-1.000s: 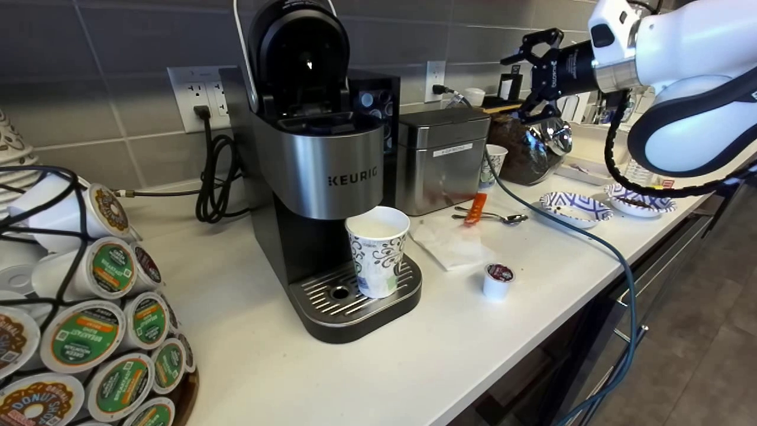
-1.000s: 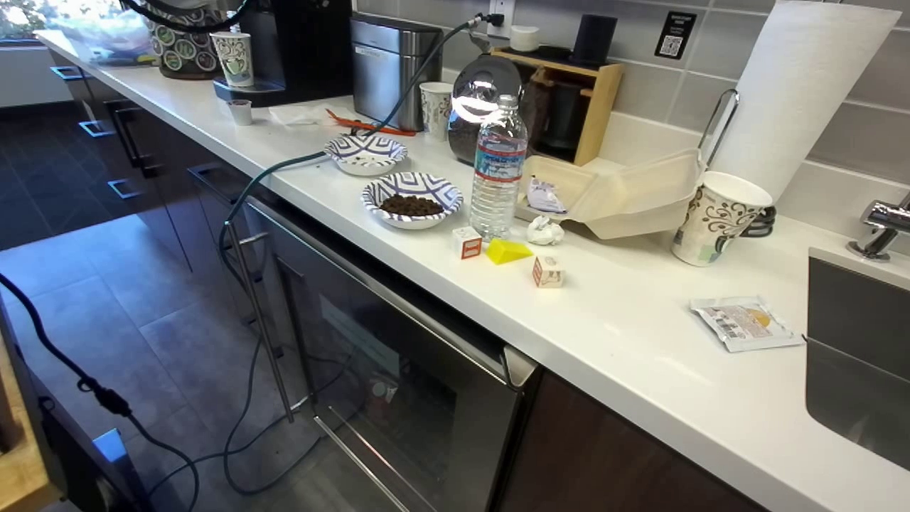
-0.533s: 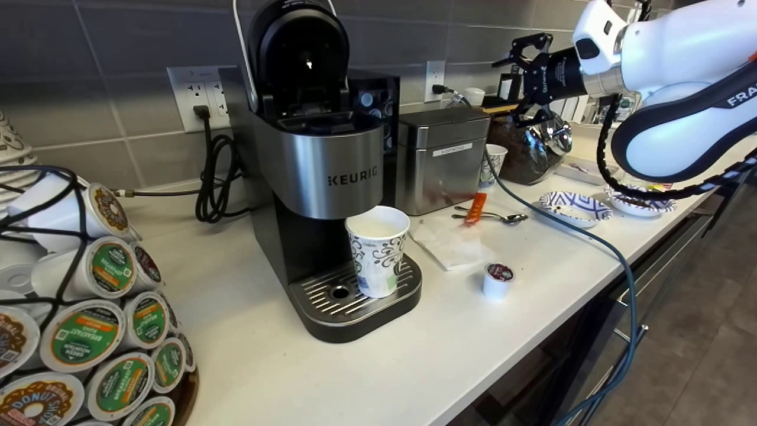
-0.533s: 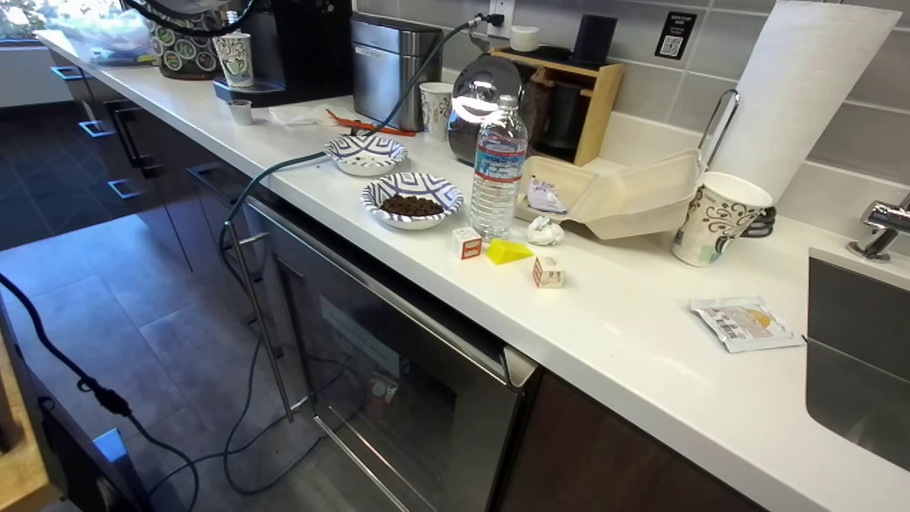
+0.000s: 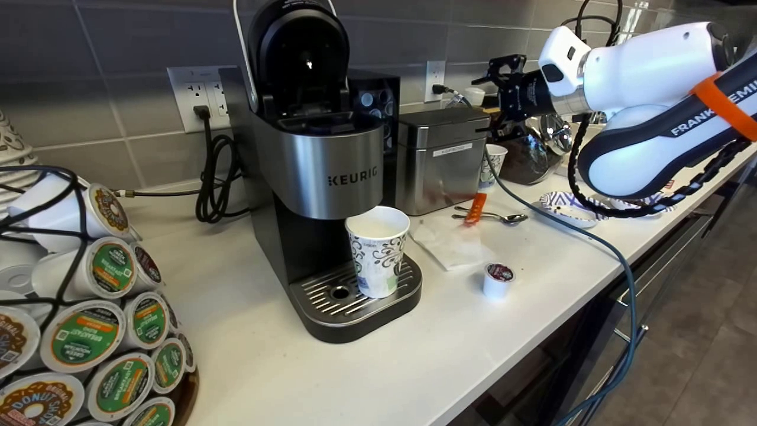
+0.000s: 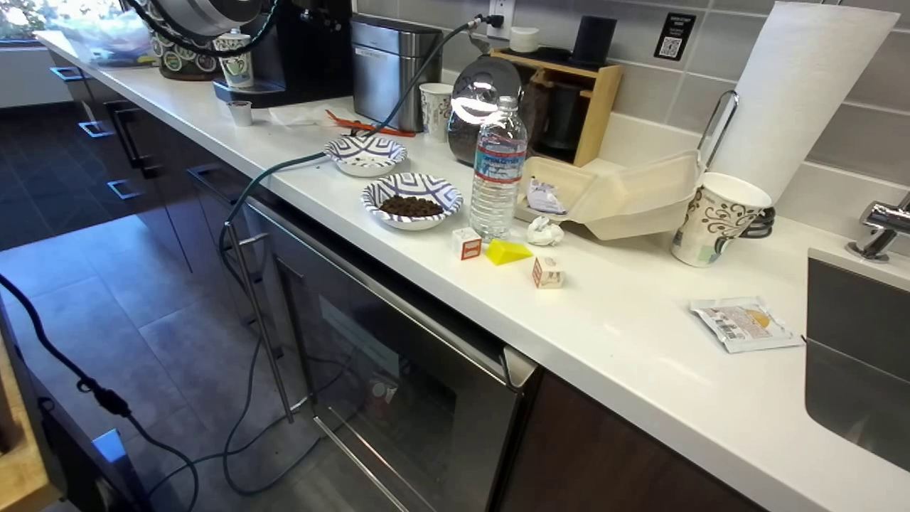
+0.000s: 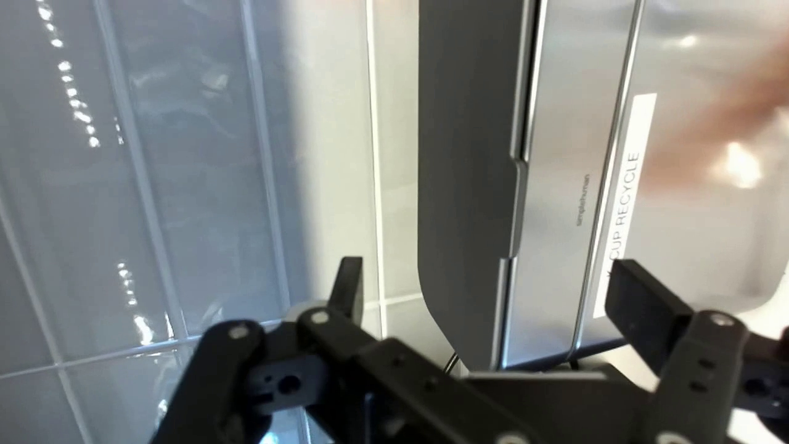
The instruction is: Open the silver bin
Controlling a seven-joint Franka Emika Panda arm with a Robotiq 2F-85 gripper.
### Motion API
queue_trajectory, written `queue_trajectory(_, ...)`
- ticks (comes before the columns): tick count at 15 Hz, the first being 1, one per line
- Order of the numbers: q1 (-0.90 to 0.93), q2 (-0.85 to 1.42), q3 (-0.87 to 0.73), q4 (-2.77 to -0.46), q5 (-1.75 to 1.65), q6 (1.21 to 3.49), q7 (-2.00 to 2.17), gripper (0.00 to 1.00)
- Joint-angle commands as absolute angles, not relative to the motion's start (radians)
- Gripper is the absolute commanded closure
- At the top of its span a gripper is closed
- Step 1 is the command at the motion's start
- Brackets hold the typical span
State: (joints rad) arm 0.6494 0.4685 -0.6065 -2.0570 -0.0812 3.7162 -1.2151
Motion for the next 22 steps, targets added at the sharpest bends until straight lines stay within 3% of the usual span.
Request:
queue_trajectory(1,0.62,0.538,-0.6,-1.968,-0.053,3.703,-1.182,0.0)
queue_trajectory(22,0.57,0.659,-0.621,-1.738,-0.034,3.669,-1.136,0.0)
